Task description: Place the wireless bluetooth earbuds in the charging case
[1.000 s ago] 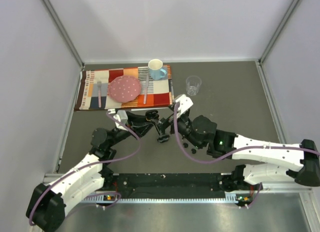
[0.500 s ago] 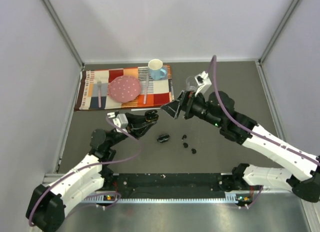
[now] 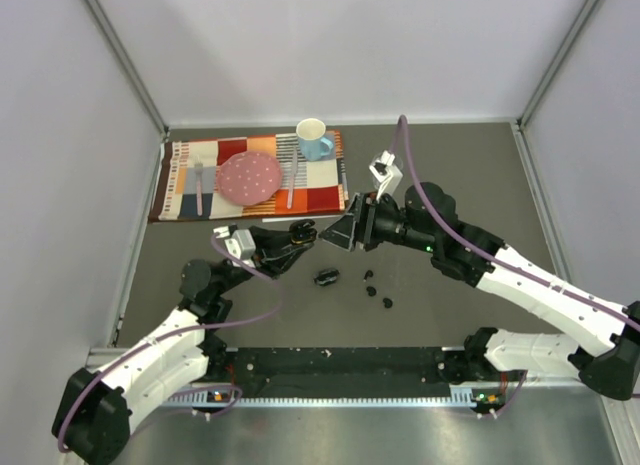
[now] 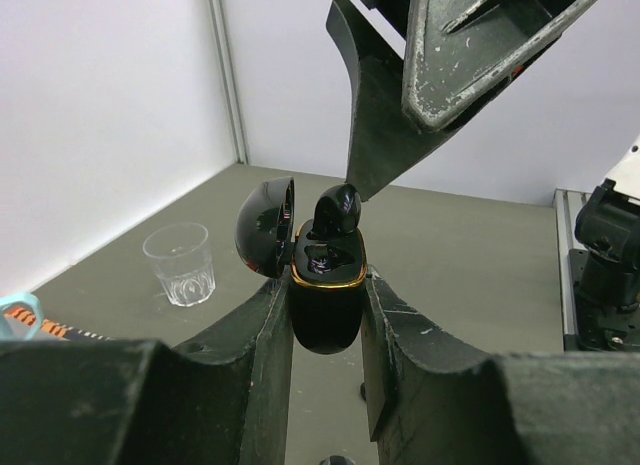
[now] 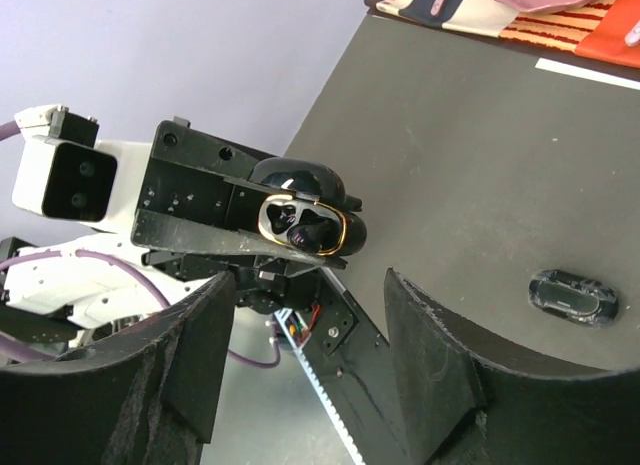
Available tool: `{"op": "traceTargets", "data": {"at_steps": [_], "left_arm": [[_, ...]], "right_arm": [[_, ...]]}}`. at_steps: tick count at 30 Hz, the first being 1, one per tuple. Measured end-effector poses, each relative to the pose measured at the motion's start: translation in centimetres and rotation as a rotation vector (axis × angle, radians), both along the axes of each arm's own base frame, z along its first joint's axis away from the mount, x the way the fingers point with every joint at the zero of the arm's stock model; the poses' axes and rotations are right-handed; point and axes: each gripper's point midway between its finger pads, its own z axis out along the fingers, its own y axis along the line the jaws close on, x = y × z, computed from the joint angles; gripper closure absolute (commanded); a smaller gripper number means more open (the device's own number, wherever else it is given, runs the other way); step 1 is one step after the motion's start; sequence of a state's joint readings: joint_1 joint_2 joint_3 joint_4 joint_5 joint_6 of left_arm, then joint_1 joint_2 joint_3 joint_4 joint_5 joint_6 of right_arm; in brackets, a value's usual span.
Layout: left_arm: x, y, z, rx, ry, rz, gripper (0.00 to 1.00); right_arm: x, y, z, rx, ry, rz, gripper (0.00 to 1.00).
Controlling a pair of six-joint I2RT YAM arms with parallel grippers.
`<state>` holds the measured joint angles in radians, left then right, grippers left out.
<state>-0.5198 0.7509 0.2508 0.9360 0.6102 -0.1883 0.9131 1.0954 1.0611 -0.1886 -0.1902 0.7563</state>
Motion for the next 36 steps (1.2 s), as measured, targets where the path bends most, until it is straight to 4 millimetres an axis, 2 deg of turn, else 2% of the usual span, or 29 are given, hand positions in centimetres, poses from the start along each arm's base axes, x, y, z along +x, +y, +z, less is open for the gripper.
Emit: {"op": "traceTargets", "data": {"at_steps": [5, 14, 24, 28, 31, 36], "left_arm": [[-0.1, 0.0, 0.1, -0.003, -0.006, -0.004, 1.0], [-0.5, -0.1, 0.5, -0.01, -0.019, -0.024, 1.0], [-0.5, -0.1, 0.4, -0.011, -0.01, -0.028, 1.0], [-0.5, -0.1, 0.4, -0.011, -0.009, -0.028, 1.0], [-0.5, -0.1, 0.4, -0.011, -0.008, -0.029, 1.0], [-0.6, -0.2, 0.5, -0.012, -0.014, -0.033, 1.0]], "right_arm": [[-0.1, 0.3, -0.5, -0.011, 0.008, 0.018, 0.44], [0.4, 1.1, -2.6, -0.059, 0.046, 0.022, 0.46], [0.6, 1.3, -2.5, -0.067, 0.043, 0.024, 0.46], [0.7, 1.4, -2.6, -0.07, 0.045, 0.02, 0.42], [0.9, 1.5, -2.9, -0.075, 0.051, 0.019, 0.34], [1.2, 1.9, -2.7, -0.074, 0.055, 0.017, 0.3]]}}
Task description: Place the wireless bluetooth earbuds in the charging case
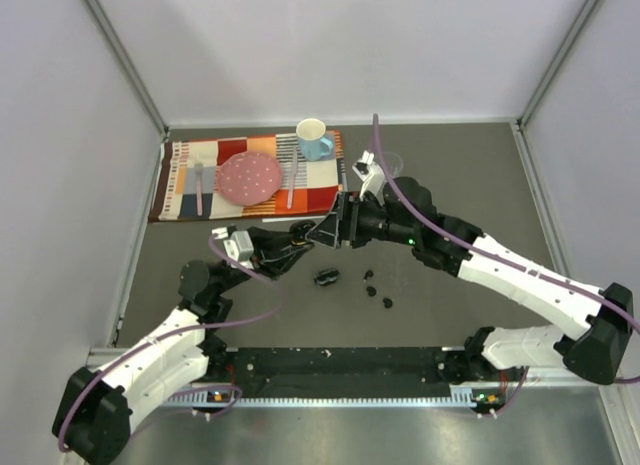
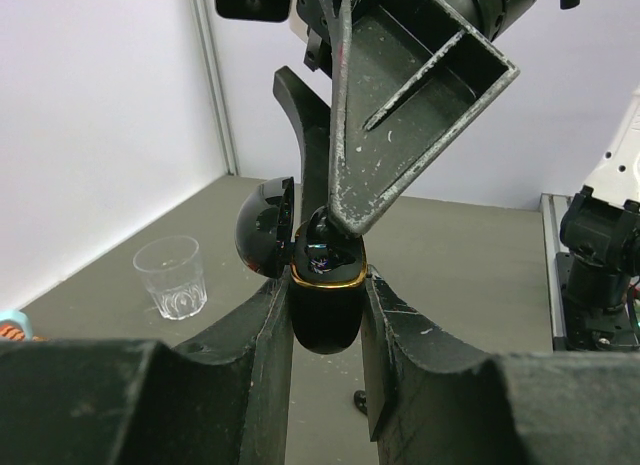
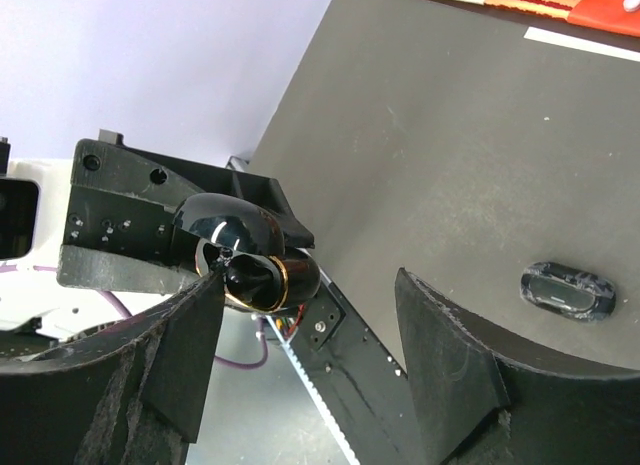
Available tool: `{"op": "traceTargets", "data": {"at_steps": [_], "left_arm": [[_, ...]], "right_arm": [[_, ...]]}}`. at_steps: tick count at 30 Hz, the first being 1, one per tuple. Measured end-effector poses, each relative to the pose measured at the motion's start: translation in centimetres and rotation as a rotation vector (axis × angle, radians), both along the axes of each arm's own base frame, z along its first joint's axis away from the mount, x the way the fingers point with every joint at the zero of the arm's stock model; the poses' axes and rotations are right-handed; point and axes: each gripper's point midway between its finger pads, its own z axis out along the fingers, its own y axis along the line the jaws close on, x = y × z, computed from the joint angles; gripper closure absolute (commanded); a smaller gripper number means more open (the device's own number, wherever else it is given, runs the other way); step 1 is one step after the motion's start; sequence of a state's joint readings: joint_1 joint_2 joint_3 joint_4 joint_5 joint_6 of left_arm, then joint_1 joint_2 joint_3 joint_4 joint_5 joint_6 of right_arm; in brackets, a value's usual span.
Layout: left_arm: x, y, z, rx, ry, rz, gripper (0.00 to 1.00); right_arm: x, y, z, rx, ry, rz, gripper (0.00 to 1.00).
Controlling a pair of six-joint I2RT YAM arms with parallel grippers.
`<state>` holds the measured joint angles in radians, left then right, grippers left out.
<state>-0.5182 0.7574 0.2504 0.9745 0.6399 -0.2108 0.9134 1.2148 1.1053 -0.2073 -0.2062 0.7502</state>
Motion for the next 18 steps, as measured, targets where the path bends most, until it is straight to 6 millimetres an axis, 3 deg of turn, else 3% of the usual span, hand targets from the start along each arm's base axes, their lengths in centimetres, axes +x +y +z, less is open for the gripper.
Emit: {"op": "traceTargets", "data": {"at_steps": [7, 14, 18], "left_arm": [[0.0, 0.0, 0.2, -0.005, -0.009, 0.001, 1.0], [-0.1, 0.1, 0.3, -0.008, -0.014, 0.001, 1.0], [-0.1, 0.1, 0.4, -0.011, -0.018, 0.001, 1.0]], "right_arm": [[0.1, 0.0, 0.8, 0.02, -0.009, -0.008, 0.22], [-0.3, -0.6, 3.3, 0.091, -0.022, -0.025, 0.19], [-0.9, 0.1, 3.0, 0.106, 0.02, 0.015, 0.19]]}}
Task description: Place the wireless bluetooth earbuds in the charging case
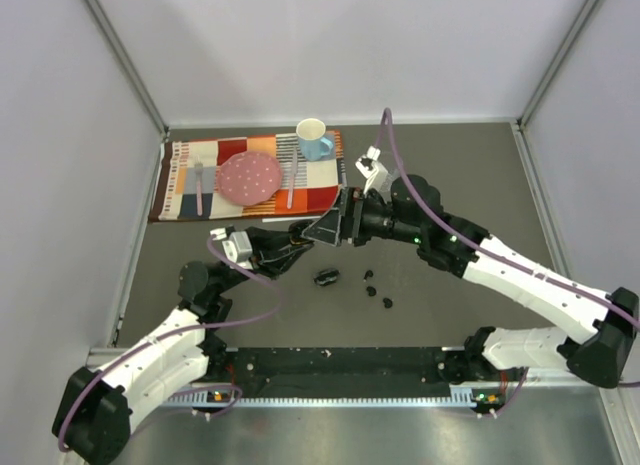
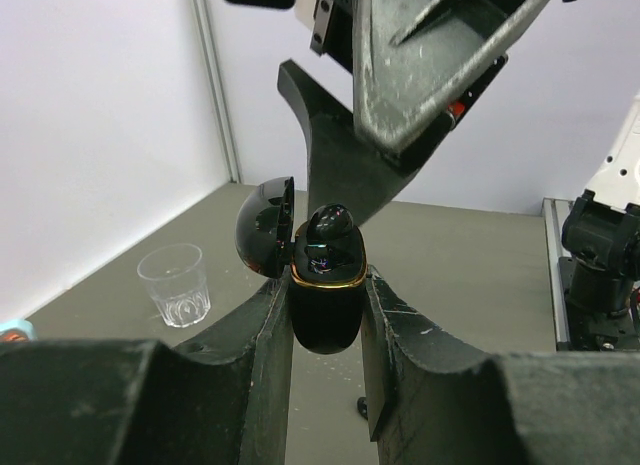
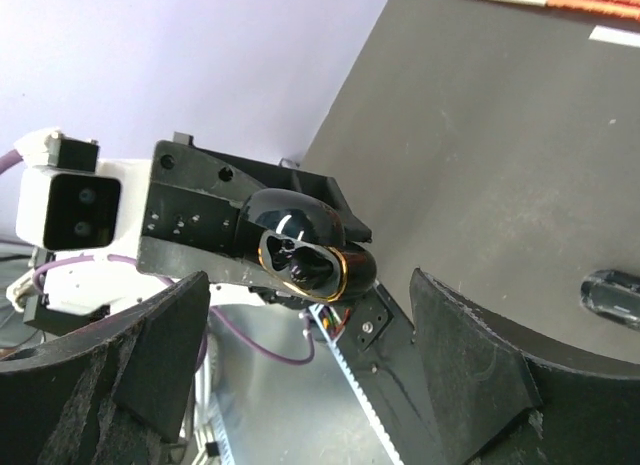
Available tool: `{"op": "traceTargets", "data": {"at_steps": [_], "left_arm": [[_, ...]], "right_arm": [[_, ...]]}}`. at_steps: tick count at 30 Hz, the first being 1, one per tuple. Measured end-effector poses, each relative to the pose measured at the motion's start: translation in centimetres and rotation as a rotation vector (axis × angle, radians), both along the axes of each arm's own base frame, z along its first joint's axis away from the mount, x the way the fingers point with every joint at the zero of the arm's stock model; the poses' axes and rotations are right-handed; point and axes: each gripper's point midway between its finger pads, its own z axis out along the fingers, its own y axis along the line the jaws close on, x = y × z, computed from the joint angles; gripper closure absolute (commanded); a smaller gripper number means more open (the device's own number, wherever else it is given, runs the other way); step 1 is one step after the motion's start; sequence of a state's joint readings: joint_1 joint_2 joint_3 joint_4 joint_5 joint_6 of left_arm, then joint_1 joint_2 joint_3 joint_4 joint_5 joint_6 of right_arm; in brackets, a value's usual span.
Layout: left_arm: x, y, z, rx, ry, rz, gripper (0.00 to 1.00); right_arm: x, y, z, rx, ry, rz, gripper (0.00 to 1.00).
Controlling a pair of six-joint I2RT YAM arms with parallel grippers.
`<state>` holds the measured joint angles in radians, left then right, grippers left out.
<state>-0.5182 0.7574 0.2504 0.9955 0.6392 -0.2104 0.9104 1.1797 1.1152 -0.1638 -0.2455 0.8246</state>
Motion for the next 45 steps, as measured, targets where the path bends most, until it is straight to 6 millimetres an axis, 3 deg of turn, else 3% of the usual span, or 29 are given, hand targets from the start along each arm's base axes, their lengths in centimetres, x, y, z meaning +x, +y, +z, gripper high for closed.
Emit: {"op": "traceTargets", "data": {"at_steps": [5, 8, 9, 14, 15, 17, 21, 23, 24, 27, 34, 37, 41, 43, 45], "left_arm": [[0.1, -0.1, 0.0, -0.001, -0.003, -0.002, 1.0], [0.0, -0.1, 0.1, -0.002, -0.01, -0.006, 1.0], [-0.1, -0.1, 0.2, -0.003, -0.014, -0.007, 1.0], [-0.1, -0.1, 0.2, -0.002, -0.016, -0.011, 1.0], [-0.1, -0.1, 0.2, -0.003, -0.018, -0.012, 1.0], [-0.1, -0.1, 0.4, -0.007, -0.025, -0.009, 1.0], [0.0, 0.0, 0.4, -0.012, -0.021, -0.003, 1.0], [0.0, 0.0, 0.4, -0.011, -0.021, -0.004, 1.0], [0.0, 0.0, 0.4, -0.012, -0.021, -0.004, 1.0], [0.0, 0.0, 0.3, -0.009, -0.019, -0.006, 1.0], [0.2, 0.1, -0.1, -0.003, -0.008, 0.013, 1.0], [0.4, 0.5, -0.9, -0.002, 0.002, 0.04, 1.0], [0.9, 1.1, -2.1, -0.001, 0.028, 0.091, 1.0], [1.0, 1.5, -2.7, 0.001, 0.04, 0.113, 1.0], [0.9, 1.6, -3.0, 0.003, 0.042, 0.122, 1.0]], "right_arm": [[-0.4, 1.1, -1.9, -0.023, 0.077, 0.047, 0.24], [-0.5, 1.6, -2.7, -0.033, 0.112, 0.07, 0.32], [-0.7, 1.8, -2.9, -0.031, 0.123, 0.081, 0.42], [-1.1, 2.5, -2.4, 0.001, 0.137, 0.118, 0.52], [-1.1, 2.5, -2.4, 0.003, 0.136, 0.12, 0.7], [-1.0, 2.4, -2.4, 0.004, 0.143, 0.115, 0.82], [-1.0, 2.4, -2.3, 0.006, 0.129, 0.124, 0.8], [-1.0, 2.4, -2.3, 0.005, 0.128, 0.125, 0.7], [-1.0, 2.4, -2.3, 0.005, 0.127, 0.126, 0.56], [-1.0, 2.4, -2.2, 0.008, 0.122, 0.131, 0.39], [-0.7, 2.1, -2.0, 0.001, 0.088, 0.11, 0.17], [-0.3, 0.9, -1.1, -0.004, 0.038, 0.059, 0.16], [0.2, -2.2, 0.2, -0.008, -0.038, -0.07, 0.21], [0.7, -4.3, -0.4, -0.031, -0.043, -0.158, 0.25], [1.5, -6.5, -2.3, -0.077, -0.003, -0.261, 0.3]]}}
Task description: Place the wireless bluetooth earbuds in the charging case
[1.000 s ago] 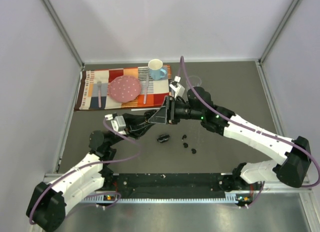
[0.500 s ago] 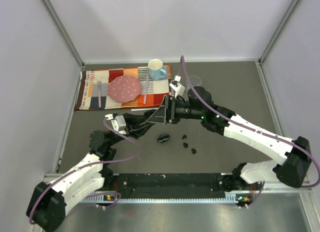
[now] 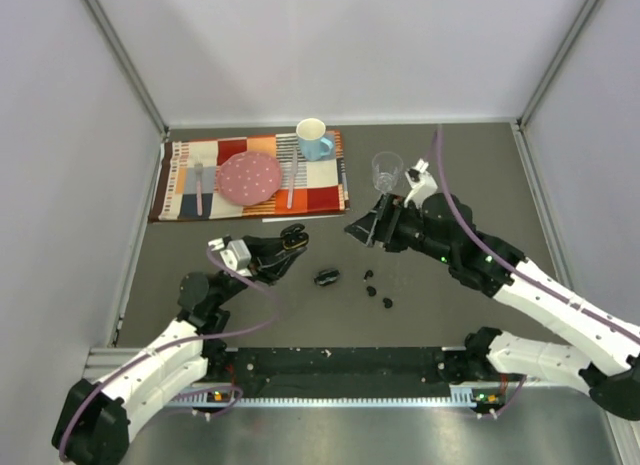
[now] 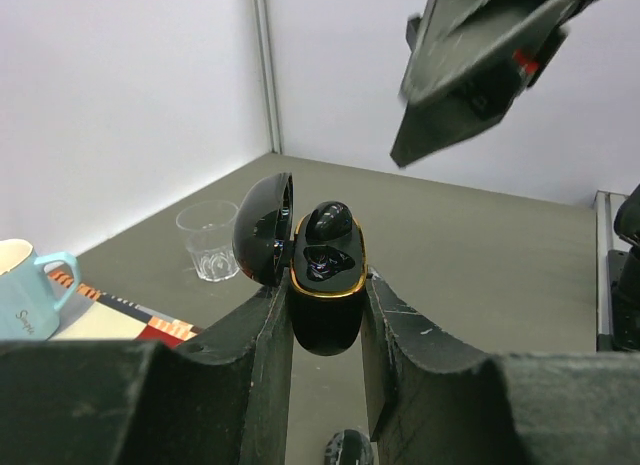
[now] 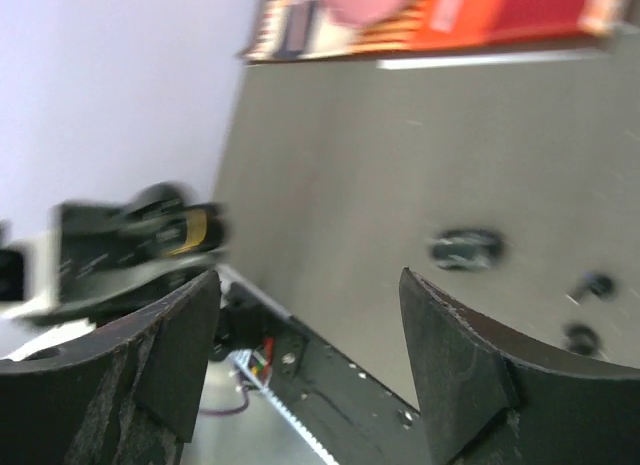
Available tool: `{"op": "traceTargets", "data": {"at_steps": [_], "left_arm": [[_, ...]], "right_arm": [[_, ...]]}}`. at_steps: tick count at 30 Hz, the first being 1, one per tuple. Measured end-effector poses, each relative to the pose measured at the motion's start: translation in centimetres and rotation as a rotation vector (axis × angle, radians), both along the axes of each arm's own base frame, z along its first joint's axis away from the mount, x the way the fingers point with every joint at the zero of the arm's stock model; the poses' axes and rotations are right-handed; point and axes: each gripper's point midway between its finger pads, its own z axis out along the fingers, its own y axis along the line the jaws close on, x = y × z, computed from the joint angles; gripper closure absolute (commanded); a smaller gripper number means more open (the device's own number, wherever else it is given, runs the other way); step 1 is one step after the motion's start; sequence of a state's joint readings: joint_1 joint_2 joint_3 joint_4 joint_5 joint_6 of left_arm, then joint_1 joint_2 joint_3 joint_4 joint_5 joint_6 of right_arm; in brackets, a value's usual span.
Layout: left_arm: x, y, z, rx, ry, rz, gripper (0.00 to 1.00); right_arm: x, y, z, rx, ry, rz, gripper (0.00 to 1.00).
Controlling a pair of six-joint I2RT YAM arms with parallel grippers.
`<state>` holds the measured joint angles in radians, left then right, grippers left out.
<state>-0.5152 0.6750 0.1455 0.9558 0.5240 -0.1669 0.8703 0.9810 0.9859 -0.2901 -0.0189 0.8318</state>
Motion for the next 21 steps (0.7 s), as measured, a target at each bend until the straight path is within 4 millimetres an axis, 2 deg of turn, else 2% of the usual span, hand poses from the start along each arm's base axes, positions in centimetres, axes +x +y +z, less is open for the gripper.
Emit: {"op": "traceTargets", "data": {"at_steps": [1, 4, 7, 11, 14, 21], "left_arm": [[-0.1, 0.1, -0.1, 0.0, -0.001, 0.002, 1.0], [-0.2, 0.2, -0.2, 0.003, 0.001, 0.003, 1.0], [-0.2, 0.2, -0.4, 0.007, 0.007, 0.003, 1.0], [-0.3, 0.2, -0.5, 0.009, 0.01, 0.003, 1.0], [-0.3, 0.2, -0.4, 0.008, 0.008, 0.002, 1.0], [-0.3, 0.2, -0.4, 0.005, 0.01, 0.002, 1.0]], "right_arm": [[0.5, -0.9, -1.2, -0.026, 0.028, -0.045, 0.31], [2.2, -3.1, -6.5, -0.137, 0.179, -0.186, 0.3], [2.7, -3.5, -12.2, -0.256, 0.345, -0.257, 0.31], [2.5, -3.7, -17.4, -0.378, 0.514, -0.317, 0.34], [2.7, -3.8, -19.3, -0.456, 0.597, -0.369, 0.4], [5.0, -2.4, -18.8, -0.5, 0.67, -0.466, 0.43]]}}
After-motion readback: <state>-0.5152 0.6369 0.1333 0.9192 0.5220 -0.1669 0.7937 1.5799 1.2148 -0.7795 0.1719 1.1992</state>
